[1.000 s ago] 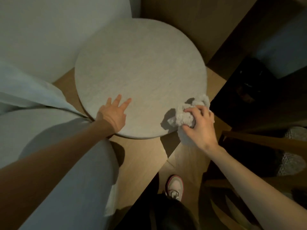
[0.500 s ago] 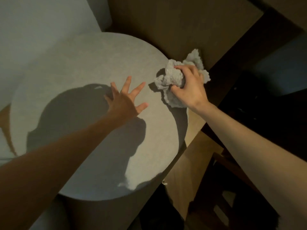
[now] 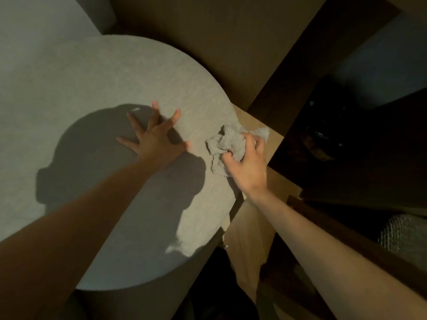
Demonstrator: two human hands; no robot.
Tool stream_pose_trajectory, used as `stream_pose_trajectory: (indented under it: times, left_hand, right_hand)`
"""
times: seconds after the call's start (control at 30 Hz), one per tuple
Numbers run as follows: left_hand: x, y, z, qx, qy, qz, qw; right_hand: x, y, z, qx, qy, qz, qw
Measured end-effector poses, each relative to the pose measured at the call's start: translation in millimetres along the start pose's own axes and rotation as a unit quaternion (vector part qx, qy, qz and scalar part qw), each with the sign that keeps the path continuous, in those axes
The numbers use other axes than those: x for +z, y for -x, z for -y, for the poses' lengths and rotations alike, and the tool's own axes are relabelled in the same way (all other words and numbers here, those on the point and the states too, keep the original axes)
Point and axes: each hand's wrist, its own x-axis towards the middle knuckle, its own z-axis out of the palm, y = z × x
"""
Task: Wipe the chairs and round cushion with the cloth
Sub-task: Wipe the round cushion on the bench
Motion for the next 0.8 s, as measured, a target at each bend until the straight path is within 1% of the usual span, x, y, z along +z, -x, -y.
stream_pose_trajectory:
  times: [0.07, 0.17, 0.2, 0.27, 0.3, 0.33, 0.37, 0.4, 0.47, 0.53, 0.57, 0.6, 0.67, 0.73, 0.8]
  left_hand:
    - [8, 5, -5, -0.016, 0.025, -0.012, 0.999]
    - [27, 21, -17, -0.044, 0.103, -0.074, 0.991]
    - [33, 27, -19, -0.047, 0.123, -0.093, 0.987]
    - [41, 34, -18, -0.035, 0.128, -0.11, 0.985]
    - [43, 35, -15, -0.026, 0.115, -0.109, 0.987]
    - [44, 35, -13, -0.017, 0.096, -0.106, 0.99]
    - [46, 36, -12, -0.007, 0.074, -0.103, 0.992]
    - [48, 36, -11, 0.0, 0.054, -0.101, 0.993]
    - [50, 38, -11, 0.012, 0.025, -0.109, 0.994]
    - [55, 43, -10, 0.043, 0.0, -0.13, 0.991]
    - [57, 45, -9, 0.062, -0.013, -0.141, 0.988]
    - [59, 46, -8, 0.078, -0.025, -0.149, 0.985]
    - [60, 46, -7, 0.096, -0.035, -0.158, 0.982]
    - [60, 47, -8, 0.098, -0.035, -0.157, 0.982]
    - [60, 48, -9, 0.099, -0.031, -0.155, 0.982]
  right_hand:
    - [2, 35, -7, 0.015, -0.025, 0.007, 1.0]
    - [-4, 63, -17, 0.046, -0.058, 0.027, 0.997]
    - [-9, 60, -18, 0.047, -0.059, 0.019, 0.997]
    - [-22, 37, -19, 0.014, -0.055, -0.043, 0.997]
    - [-27, 18, -19, -0.005, -0.049, -0.078, 0.996]
    - [-32, -4, -18, -0.017, -0.037, -0.095, 0.995]
    - [-34, -26, -17, -0.023, -0.017, -0.087, 0.996]
    - [-33, -48, -19, -0.027, 0.011, -0.057, 0.998]
    - [-25, -82, -28, -0.027, 0.07, 0.039, 0.996]
    - [-15, -94, -47, -0.017, 0.134, 0.113, 0.984]
    - [-11, -94, -57, -0.018, 0.171, 0.13, 0.976]
    - [-8, -91, -67, -0.023, 0.207, 0.133, 0.969]
    - [-5, -83, -82, -0.021, 0.249, 0.105, 0.963]
    - [-7, -72, -89, -0.002, 0.251, 0.08, 0.965]
    - [-8, -58, -92, 0.008, 0.235, 0.078, 0.969]
